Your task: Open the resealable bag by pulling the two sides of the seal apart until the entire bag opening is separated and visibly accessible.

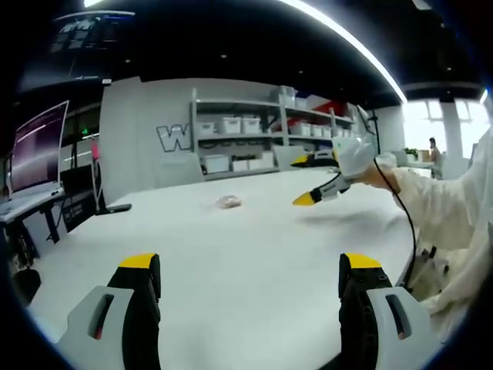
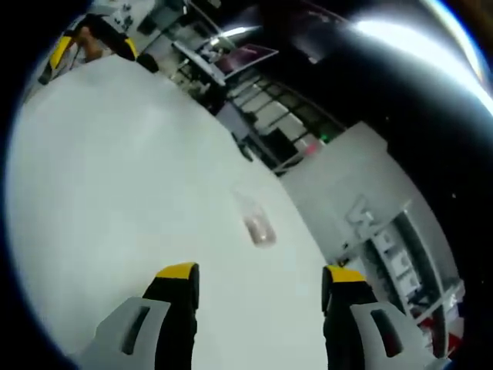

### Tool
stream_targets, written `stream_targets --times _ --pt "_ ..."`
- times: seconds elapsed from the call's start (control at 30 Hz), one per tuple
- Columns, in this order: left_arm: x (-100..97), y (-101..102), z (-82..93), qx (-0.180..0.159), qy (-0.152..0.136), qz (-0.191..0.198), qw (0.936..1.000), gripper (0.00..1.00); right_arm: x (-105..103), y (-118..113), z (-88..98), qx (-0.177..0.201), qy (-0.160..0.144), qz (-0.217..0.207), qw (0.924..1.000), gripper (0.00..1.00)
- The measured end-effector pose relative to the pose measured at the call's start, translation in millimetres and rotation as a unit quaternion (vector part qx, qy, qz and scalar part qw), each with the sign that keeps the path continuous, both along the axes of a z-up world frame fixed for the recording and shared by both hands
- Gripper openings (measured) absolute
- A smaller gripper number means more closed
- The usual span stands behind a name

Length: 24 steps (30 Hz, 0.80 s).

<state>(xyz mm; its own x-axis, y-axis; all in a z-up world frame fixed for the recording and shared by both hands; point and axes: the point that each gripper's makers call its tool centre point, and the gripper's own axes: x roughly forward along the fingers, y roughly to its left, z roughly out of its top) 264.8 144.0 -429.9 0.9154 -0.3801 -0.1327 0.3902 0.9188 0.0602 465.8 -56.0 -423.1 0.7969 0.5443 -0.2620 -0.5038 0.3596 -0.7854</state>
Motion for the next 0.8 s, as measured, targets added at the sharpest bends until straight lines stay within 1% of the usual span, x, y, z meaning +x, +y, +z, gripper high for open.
stream_targets --times 0.17,0.43,0.53,0.67,0.8 --pt "0.2 -1.6 -0.2 0.006 0.002 -0.002 1.0 0.95 1.4 1.4 0.7 0.004 0.0 0.0 1.0 0.64" --pt "1.2 -2.9 5.0 0.0 -0.003 -0.002 1.0 0.95 2.4 3.9 3.4 0.006 -0.006 0.003 1.0 0.64" --pt "0.0 -4.0 8.6 -0.002 -0.008 -0.005 1.0 0.95 3.0 5.3 2.8 0.005 -0.007 0.004 1.0 0.64" --pt "-1.7 -6.8 9.0 0.003 -0.008 -0.007 0.9999 0.95 1.0 7.3 3.6 0.01 -0.006 0.004 0.9999 0.64" --pt "-5.4 -10.1 9.8 -0.002 -0.012 -0.011 0.9999 0.95 0.2 10.3 5.8 0.011 -0.009 0.006 0.9999 0.64"
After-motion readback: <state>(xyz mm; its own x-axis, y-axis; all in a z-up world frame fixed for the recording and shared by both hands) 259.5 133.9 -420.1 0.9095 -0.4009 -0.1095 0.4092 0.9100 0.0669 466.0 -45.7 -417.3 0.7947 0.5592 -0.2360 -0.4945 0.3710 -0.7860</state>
